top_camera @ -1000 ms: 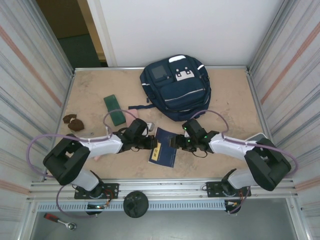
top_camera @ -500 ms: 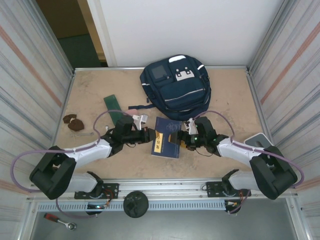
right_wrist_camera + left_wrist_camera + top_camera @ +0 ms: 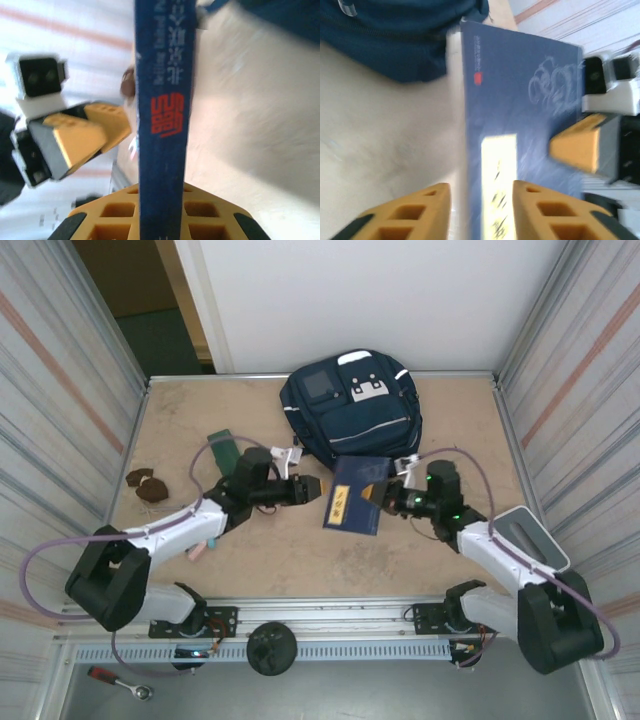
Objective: Pack books, pencil case, and school supplies into a backpack
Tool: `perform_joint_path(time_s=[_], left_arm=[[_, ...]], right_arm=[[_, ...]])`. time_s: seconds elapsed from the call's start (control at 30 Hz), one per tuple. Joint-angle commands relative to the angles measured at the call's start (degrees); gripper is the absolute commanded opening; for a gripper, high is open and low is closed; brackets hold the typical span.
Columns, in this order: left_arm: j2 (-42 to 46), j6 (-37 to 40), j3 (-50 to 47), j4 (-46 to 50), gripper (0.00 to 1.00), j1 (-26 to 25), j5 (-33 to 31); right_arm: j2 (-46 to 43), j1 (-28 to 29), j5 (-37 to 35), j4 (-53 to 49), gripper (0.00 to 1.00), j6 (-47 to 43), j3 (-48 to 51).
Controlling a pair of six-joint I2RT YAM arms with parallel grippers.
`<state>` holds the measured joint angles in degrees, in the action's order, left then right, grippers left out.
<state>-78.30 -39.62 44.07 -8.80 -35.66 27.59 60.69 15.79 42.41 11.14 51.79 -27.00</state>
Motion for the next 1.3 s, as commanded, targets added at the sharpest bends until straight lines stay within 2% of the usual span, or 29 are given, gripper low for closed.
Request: perform_joint_path(time_s=[0.0, 0.1, 0.17, 0.3, 0.4, 0.6, 0.8, 1.07, 1.27], left_arm=[[-3.78, 15.62, 9.43, 16.53, 0.44, 0.08, -10.6], [-9.68, 25.73, 18.53, 22.35, 0.49, -0.65, -17.89], [-14.57, 32.63, 24.85, 24.62, 0.51, -1.37, -21.03], [-24.94, 45.24, 38.08, 27.79, 0.56, -3.67, -26.62], [-32.78, 50.86, 47.82, 30.44, 0.58, -4.33, -26.3], [-46.47, 58.17, 65.24, 36.84, 0.64, -4.25, -20.49], [-56.5, 62.26, 78.86, 42.91, 0.68, -3.68, -17.17], [-64.27, 63.88, 88.39, 45.64, 0.71, -3.28, -16.76], [-67.36, 64.85, 91.2, 46.24, 0.73, -3.21, -18.61]], right_arm=[[-6.73, -10.46, 0.83, -13.53, 0.0, -4.16, -5.06], [-10.52, -20.44, 1.17, -20.17, 0.0, -6.57, -8.81], [-11.8, -23.7, -1.29, -24.51, 0.0, -10.55, -11.99], [-11.75, -25.2, -7.47, -29.44, 0.0, -15.41, -16.47], [-10.35, -25.2, -10.4, -30.6, 0.0, -17.33, -17.93], [-6.68, -25.27, -10.12, -31.23, 0.0, -17.95, -18.53], [-6.61, -25.3, -11.02, -31.94, 0.0, -18.48, -17.25], [-7.49, -25.46, -10.78, -34.19, 0.0, -19.74, -16.18], [-8.46, -25.46, -10.72, -35.39, 0.0, -20.32, -15.59]])
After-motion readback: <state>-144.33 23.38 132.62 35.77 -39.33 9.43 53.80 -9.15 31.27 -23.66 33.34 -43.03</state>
